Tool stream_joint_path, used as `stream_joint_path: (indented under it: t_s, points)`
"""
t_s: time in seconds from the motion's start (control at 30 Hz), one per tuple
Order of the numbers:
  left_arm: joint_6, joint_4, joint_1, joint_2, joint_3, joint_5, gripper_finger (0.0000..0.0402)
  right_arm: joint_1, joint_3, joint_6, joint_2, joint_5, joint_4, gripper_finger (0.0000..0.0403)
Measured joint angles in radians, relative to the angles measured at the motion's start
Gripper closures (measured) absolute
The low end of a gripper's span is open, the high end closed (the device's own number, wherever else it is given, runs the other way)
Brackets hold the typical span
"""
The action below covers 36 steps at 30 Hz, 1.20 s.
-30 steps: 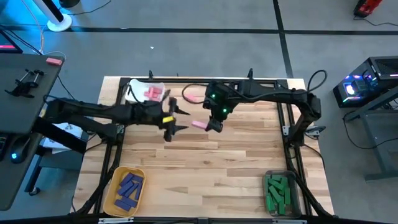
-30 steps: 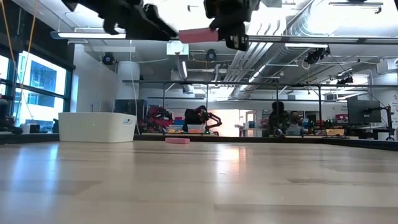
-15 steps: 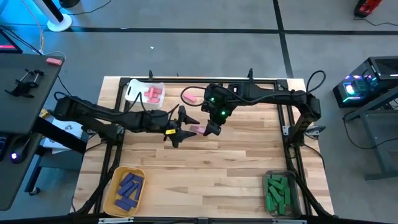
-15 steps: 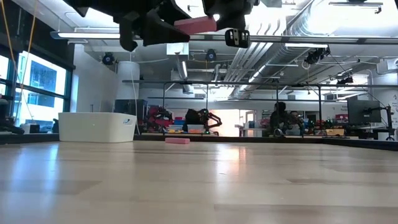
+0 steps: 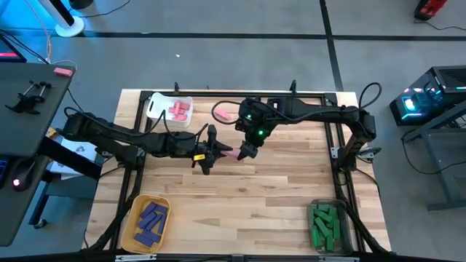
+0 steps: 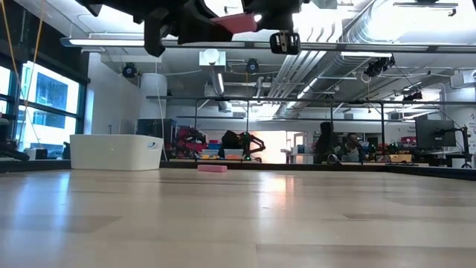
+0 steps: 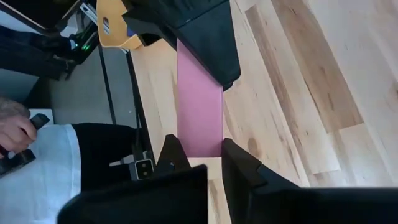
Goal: Sort blocks
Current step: Put the pink block into the white bin
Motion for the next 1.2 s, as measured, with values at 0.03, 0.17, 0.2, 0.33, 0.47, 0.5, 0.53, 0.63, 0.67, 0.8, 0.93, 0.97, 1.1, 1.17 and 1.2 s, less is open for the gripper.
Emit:
stream_joint_path:
  t_s: [0.03,0.17,0.2,0.33,0.47,0.5,0.53,0.63,0.67,0.8,0.93,0.97,1.1,1.17,1.2]
  points:
    - [-0.002,0.000,-0.001,0.000,0.000,0.000,0.0369,0.001,0.000,0.017,0.000,0.003,0.005,0.0399]
    - [-0.008,-0.023,-0.004,-0.002,0.000,-0.016,0.0367,0.001,0.000,0.030,-0.005,0.016,0.031,0.0361]
    - [-0.016,-0.029,-0.004,-0.002,0.001,-0.020,0.0372,0.001,0.000,0.026,-0.008,0.025,0.040,0.0346]
    - [-0.095,-0.113,-0.009,-0.016,0.004,-0.074,0.0375,-0.005,0.000,0.001,-0.036,0.051,0.027,0.0277]
    - [-0.235,-0.239,0.000,-0.063,0.003,-0.183,0.0375,-0.025,0.000,-0.024,-0.064,0.051,0.022,0.0213]
    - [-0.292,-0.282,0.009,-0.080,0.003,-0.238,0.0375,-0.032,0.000,-0.034,-0.072,0.050,0.018,0.0201]
    - [-0.363,-0.345,0.023,-0.098,0.003,-0.310,0.0375,-0.039,0.000,-0.047,-0.078,0.049,0.011,0.0191]
    - [-0.646,-0.580,0.099,-0.158,0.002,-0.574,0.0375,-0.054,0.000,-0.065,-0.102,0.066,-0.017,0.0175]
    - [-0.746,-0.665,0.132,-0.180,-0.004,-0.646,0.0375,-0.057,0.000,-0.065,-0.106,0.087,-0.026,0.0173]
    - [-1.202,-0.936,0.277,-0.266,-0.055,-0.707,0.0375,-0.058,0.001,-0.068,-0.104,0.212,-0.047,0.0171]
    - [-1.422,-1.029,0.413,-0.314,-0.115,-0.618,0.0375,-0.058,0.001,-0.085,-0.097,0.255,-0.048,0.0171]
    - [-1.427,-1.016,0.443,-0.316,-0.123,-0.582,0.0375,-0.058,0.001,-0.092,-0.097,0.256,-0.047,0.0171]
    - [-1.363,-0.947,0.559,-0.309,-0.142,-0.466,0.0375,-0.058,0.001,-0.121,-0.097,0.259,-0.039,0.0171]
    - [-1.333,-0.916,0.615,-0.296,-0.142,-0.435,0.0375,-0.058,0.001,-0.128,-0.097,0.259,-0.040,0.0171]
    - [-1.323,-0.903,0.642,-0.294,-0.142,-0.417,0.0375,-0.058,0.001,-0.131,-0.097,0.259,-0.040,0.0171]
